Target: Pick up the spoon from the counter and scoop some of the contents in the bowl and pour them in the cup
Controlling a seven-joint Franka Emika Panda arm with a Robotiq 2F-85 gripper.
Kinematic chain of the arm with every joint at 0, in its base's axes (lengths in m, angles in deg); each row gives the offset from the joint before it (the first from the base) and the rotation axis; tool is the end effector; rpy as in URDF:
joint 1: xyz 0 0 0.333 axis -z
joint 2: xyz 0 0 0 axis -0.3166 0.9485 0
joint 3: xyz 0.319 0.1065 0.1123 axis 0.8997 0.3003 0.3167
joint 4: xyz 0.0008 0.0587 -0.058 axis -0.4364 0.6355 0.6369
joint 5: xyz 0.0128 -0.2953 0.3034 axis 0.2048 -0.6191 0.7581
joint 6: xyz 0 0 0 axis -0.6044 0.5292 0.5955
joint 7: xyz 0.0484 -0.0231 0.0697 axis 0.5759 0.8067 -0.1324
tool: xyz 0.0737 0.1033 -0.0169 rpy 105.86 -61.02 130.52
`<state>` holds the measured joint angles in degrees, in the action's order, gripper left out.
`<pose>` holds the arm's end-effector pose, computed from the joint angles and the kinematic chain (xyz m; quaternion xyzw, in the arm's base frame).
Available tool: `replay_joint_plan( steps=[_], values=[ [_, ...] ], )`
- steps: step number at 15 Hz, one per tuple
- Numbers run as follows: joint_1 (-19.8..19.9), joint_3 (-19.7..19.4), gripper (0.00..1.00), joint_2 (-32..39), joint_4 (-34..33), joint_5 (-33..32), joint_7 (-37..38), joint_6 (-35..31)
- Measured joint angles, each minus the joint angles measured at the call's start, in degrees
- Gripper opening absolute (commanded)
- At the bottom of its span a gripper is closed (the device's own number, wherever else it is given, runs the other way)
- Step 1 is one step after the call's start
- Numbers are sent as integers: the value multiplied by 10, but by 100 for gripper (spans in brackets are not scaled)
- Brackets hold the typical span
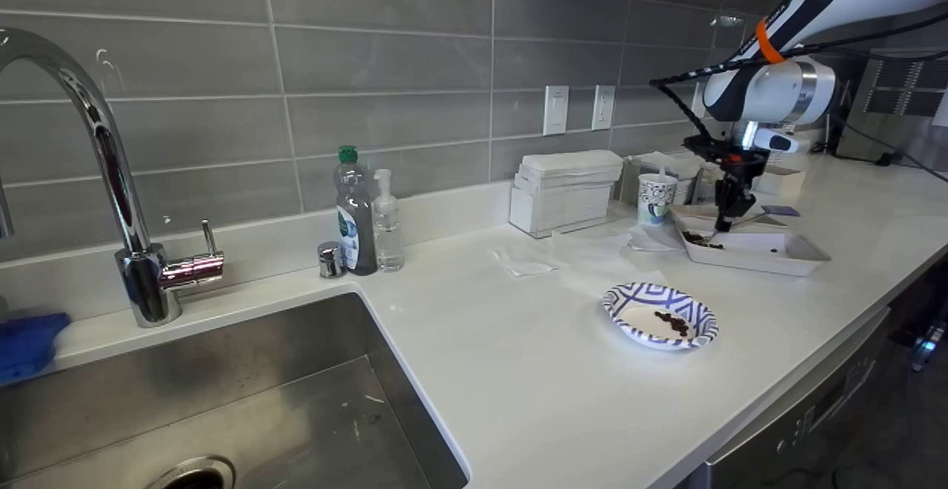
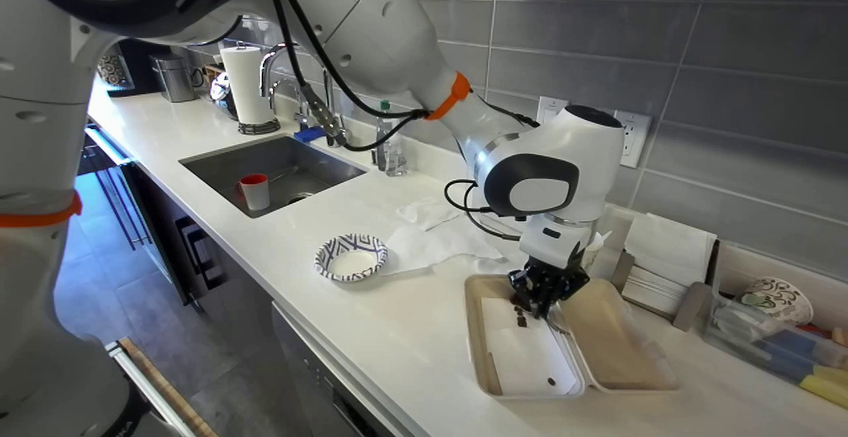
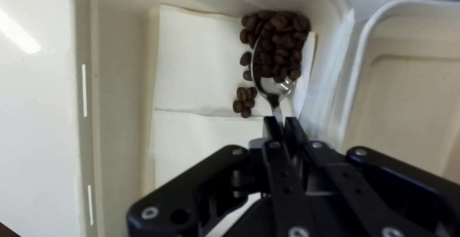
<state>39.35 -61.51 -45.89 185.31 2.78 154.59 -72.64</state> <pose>0.5233 -0.4171 0.2687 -0.3587 0.9332 0.0000 0.0215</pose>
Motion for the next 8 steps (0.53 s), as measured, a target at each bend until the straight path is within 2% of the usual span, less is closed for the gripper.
replay_joint_plan(
  steps=[8],
  values=[
    [13,3,2,-7,26,76,-80,-32]
  ],
)
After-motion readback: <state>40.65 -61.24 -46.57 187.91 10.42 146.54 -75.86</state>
